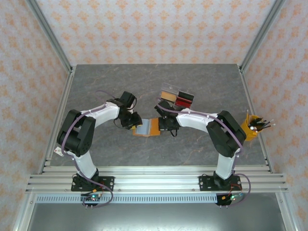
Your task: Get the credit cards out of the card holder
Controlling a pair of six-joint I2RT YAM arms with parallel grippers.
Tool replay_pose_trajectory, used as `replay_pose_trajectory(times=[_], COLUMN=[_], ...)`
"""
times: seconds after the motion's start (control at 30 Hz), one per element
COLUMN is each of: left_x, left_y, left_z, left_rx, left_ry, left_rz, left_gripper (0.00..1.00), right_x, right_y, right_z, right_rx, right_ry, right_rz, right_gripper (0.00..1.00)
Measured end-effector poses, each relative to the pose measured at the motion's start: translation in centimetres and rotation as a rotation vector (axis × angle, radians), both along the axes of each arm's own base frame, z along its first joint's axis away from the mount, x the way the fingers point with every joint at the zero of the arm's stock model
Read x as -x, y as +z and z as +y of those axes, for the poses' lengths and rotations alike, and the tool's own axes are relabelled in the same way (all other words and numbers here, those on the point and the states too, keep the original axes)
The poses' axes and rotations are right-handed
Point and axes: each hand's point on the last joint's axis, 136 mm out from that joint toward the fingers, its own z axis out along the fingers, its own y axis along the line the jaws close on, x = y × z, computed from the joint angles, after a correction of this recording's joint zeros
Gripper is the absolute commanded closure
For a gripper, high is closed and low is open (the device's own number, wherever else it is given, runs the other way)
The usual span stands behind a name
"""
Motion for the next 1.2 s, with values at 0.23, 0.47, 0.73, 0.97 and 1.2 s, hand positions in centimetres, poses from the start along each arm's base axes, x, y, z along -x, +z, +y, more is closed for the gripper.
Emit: replay_pose_trajectory(times=[0.23, 0.47, 0.73, 0.97, 1.2], left_x=[0.3, 0.5, 0.3, 0.1, 0.1], left_y=[0.0, 0.7, 1.4, 1.9, 2.5], left_z=[-0.6, -2.0, -3.2, -3.9, -5.5], left_rx=[0.027, 0.109, 0.186, 0.227, 0.281], left_ry=[-0.013, -0.038, -0.059, -0.067, -0.083], left_rz=[0.014, 0.023, 0.014, 0.003, -0.013], left_gripper=[0.71, 0.71, 0.68, 0.65, 0.64], right_x=[0.1, 0.1, 0.1, 0.0, -0.3], right_y=[0.0, 0.0, -0.1, 0.0, 0.2], right_z=[0.1, 0.1, 0.2, 0.6, 1.0], right_rx=[-0.004, -0.006, -0.01, -0.027, -0.049], right_ry=[0.001, 0.003, 0.004, 0.008, 0.007], right_rz=[0.003, 0.006, 0.006, 0.003, -0.009], right_gripper=[0.95, 0.95, 0.95, 0.95, 0.88])
